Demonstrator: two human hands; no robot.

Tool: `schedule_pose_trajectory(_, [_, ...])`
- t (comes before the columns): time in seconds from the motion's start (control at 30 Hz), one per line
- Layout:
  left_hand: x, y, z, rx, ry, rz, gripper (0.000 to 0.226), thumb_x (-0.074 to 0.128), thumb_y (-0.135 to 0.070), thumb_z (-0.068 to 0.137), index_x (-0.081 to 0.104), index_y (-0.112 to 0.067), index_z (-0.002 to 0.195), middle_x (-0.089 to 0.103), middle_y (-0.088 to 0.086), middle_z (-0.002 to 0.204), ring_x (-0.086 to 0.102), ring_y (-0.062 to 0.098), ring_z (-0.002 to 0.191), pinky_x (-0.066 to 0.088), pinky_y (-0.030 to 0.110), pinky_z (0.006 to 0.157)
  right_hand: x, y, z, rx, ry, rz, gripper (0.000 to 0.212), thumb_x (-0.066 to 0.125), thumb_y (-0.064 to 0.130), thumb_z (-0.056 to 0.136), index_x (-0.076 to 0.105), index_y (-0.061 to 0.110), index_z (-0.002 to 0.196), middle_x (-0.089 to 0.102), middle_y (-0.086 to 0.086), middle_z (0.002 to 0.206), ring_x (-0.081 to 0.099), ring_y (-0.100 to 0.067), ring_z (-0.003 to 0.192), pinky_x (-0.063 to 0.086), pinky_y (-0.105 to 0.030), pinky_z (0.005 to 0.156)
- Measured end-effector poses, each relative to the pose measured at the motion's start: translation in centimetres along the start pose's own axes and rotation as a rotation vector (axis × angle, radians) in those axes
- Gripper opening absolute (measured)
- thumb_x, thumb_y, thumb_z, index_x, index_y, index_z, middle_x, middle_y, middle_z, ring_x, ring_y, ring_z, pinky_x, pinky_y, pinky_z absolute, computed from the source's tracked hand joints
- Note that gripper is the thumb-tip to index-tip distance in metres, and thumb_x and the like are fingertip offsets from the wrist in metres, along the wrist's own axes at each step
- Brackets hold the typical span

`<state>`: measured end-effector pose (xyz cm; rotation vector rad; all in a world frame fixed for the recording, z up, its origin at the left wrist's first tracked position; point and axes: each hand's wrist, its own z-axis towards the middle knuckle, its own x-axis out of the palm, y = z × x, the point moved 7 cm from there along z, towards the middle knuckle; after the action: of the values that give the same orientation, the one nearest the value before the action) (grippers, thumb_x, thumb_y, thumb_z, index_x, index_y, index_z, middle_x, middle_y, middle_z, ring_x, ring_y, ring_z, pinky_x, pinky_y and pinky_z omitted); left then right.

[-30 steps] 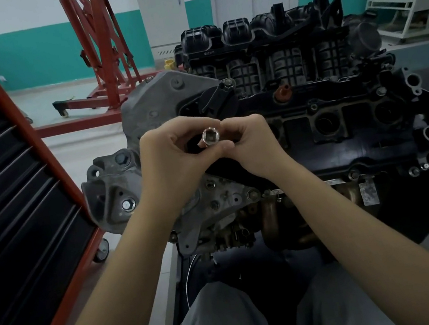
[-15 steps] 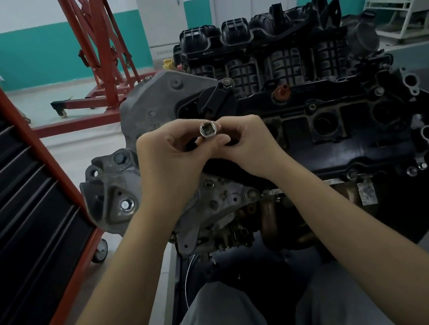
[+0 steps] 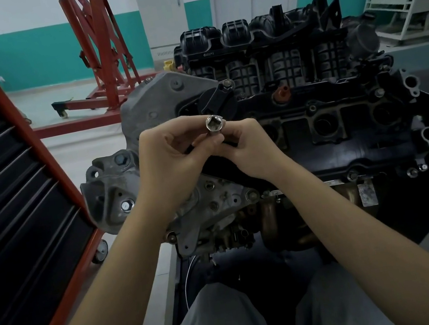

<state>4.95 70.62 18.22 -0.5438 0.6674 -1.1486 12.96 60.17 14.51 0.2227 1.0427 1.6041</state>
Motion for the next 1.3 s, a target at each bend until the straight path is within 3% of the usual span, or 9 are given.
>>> schedule_pose_trajectory(0.13, [0.1, -0.7, -0.1, 0.027, -0.028, 0.102, 0.026, 0.081, 0.0, 0.071, 0.072, -0.011, 0.092, 0.073, -0.002, 0.087, 0.071, 0.008, 0.083, 0.056, 0.024, 0.078, -0.4, -0.4, -0.1, 0.034, -0.059, 0.019, 0.016, 0.072, 0.002, 0.082, 0.073, 0.006, 0.097, 0.074, -0.006, 0.091, 0.07, -0.016, 0.09, 0.056, -0.036, 0.085])
schedule_pose_trajectory(0.23, [0.0, -0.9, -0.2, 0.048, -0.072, 0.135, 0.027, 0.08, -0.001, 0.072, 0.071, -0.016, 0.092, 0.07, -0.012, 0.084, 0.069, 0.002, 0.08, 0.054, 0.016, 0.075, -0.3, 0.1, -0.2, 0.013, -0.039, 0.013, 0.021, 0.07, 0.003, 0.085, 0.07, 0.002, 0.106, 0.073, -0.008, 0.1, 0.069, -0.016, 0.097, 0.054, -0.037, 0.09])
schedule_pose_trajectory(0.33, [0.0, -0.5, -0.1, 0.011, -0.062, 0.079, 0.028, 0.073, 0.006, 0.077, 0.07, -0.011, 0.1, 0.072, -0.004, 0.091, 0.071, 0.007, 0.087, 0.055, 0.022, 0.082, 0.1, 0.2, -0.1, 0.007, 0.02, -0.007, 0.026, 0.062, -0.004, 0.088, 0.066, 0.0, 0.113, 0.071, -0.009, 0.107, 0.066, -0.016, 0.106, 0.051, -0.034, 0.095])
schedule_pose_trajectory(0.43, [0.3, -0.4, -0.2, -0.02, -0.009, 0.041, 0.029, 0.071, 0.01, 0.079, 0.07, -0.007, 0.102, 0.073, 0.004, 0.095, 0.071, 0.013, 0.092, 0.056, 0.03, 0.086, -0.2, 0.1, -0.1, 0.029, -0.02, 0.011, 0.023, 0.064, -0.007, 0.085, 0.069, 0.002, 0.106, 0.072, -0.007, 0.098, 0.069, -0.016, 0.097, 0.053, -0.031, 0.091])
schedule_pose_trajectory(0.57, [0.0, -1.1, -0.2, 0.054, -0.092, 0.174, 0.024, 0.081, 0.0, 0.071, 0.072, -0.007, 0.092, 0.072, 0.003, 0.087, 0.07, 0.012, 0.082, 0.057, 0.026, 0.078, -0.5, 0.1, -0.2, 0.023, -0.079, 0.034, 0.014, 0.07, -0.004, 0.081, 0.071, 0.0, 0.095, 0.072, -0.012, 0.092, 0.07, -0.021, 0.09, 0.055, -0.036, 0.086])
schedule_pose_trajectory(0.67, [-0.2, -1.2, -0.2, 0.059, -0.138, 0.162, 0.023, 0.082, -0.001, 0.071, 0.072, -0.011, 0.09, 0.072, -0.002, 0.084, 0.07, 0.01, 0.079, 0.056, 0.022, 0.075, -0.2, 0.0, -0.1, 0.02, -0.035, 0.012, 0.018, 0.069, -0.001, 0.084, 0.069, -0.003, 0.102, 0.072, -0.012, 0.099, 0.069, -0.021, 0.097, 0.053, -0.039, 0.091])
schedule_pose_trajectory(0.83, [0.2, -0.6, -0.2, -0.003, -0.02, 0.013, 0.029, 0.073, 0.008, 0.077, 0.07, -0.009, 0.1, 0.073, 0.004, 0.093, 0.071, 0.015, 0.09, 0.057, 0.029, 0.083, 0.0, 0.1, -0.2, 0.018, -0.004, 0.019, 0.022, 0.066, -0.003, 0.086, 0.069, 0.01, 0.103, 0.071, -0.001, 0.096, 0.068, -0.012, 0.096, 0.053, -0.027, 0.088])
schedule_pose_trajectory(1.03, [-0.2, -0.4, 0.0, -0.029, -0.098, 0.081, 0.021, 0.082, -0.003, 0.071, 0.073, -0.009, 0.089, 0.073, -0.002, 0.084, 0.072, 0.009, 0.079, 0.058, 0.025, 0.076, -0.3, -0.3, -0.2, 0.041, -0.05, 0.005, 0.015, 0.071, 0.002, 0.083, 0.071, -0.002, 0.098, 0.073, -0.012, 0.094, 0.069, -0.021, 0.093, 0.054, -0.043, 0.087])
schedule_pose_trajectory(1.3, [0.0, -0.2, -0.1, 0.014, -0.003, 0.026, 0.025, 0.077, 0.004, 0.076, 0.07, -0.004, 0.099, 0.072, 0.009, 0.093, 0.071, 0.019, 0.089, 0.056, 0.031, 0.083, -0.5, -0.4, -0.2, 0.038, -0.077, 0.026, 0.016, 0.07, -0.002, 0.082, 0.071, 0.001, 0.097, 0.072, -0.009, 0.092, 0.07, -0.018, 0.091, 0.055, -0.034, 0.086])
